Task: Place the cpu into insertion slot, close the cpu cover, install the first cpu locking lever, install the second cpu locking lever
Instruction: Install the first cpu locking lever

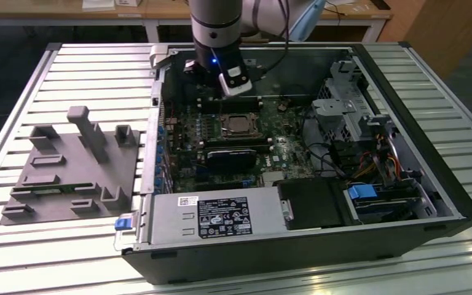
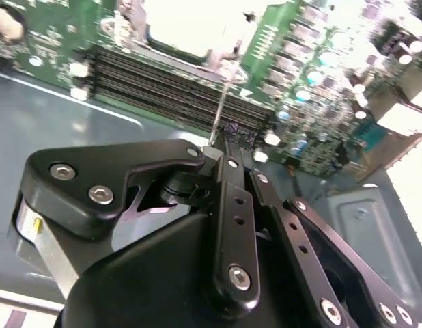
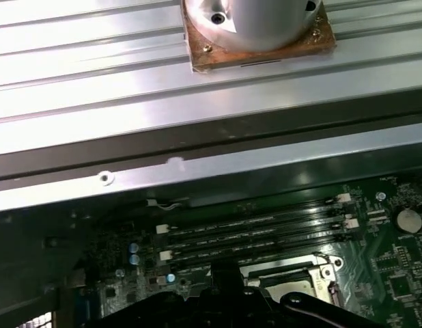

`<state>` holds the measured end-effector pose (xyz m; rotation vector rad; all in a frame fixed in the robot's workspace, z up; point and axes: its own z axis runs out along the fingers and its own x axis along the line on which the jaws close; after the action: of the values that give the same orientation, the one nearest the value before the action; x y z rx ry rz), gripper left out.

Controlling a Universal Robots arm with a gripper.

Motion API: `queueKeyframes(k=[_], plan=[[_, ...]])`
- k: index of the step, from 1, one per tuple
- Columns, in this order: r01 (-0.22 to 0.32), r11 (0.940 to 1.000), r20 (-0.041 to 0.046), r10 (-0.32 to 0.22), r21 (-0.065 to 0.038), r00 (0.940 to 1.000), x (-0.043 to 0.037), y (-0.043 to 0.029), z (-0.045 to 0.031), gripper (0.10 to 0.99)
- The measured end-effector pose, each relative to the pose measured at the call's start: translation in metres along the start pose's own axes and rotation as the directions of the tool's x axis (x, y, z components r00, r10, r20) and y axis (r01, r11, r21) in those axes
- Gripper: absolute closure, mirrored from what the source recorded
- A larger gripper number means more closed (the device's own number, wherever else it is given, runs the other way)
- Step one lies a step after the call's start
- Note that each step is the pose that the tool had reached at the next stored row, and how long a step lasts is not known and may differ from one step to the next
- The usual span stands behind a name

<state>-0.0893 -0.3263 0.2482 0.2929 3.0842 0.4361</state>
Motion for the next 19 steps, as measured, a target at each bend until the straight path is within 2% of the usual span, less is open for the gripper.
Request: queueKeyframes(k=[4, 7, 13, 15, 19], plan=[[0.0, 1.0, 0.0, 0.0, 0.0, 1.0, -0.0142, 0.0026, 0.0007, 0.98], [0.0, 1.0, -0.0001, 0.0, 0.0, 1.0, -0.0217, 0.004, 0.001, 0.98], [0.0, 1.0, 0.0015, 0.0, 0.0, 1.0, -0.0229, 0.0042, 0.001, 0.98], [0.004, 1.0, 0.017, -0.004, -0.003, 0.9998, -0.0228, 0.0041, 0.0011, 0.98], [0.016, 0.9998, 0.0607, -0.015, -0.011, 0.998, -0.022, 0.0037, 0.0021, 0.98]])
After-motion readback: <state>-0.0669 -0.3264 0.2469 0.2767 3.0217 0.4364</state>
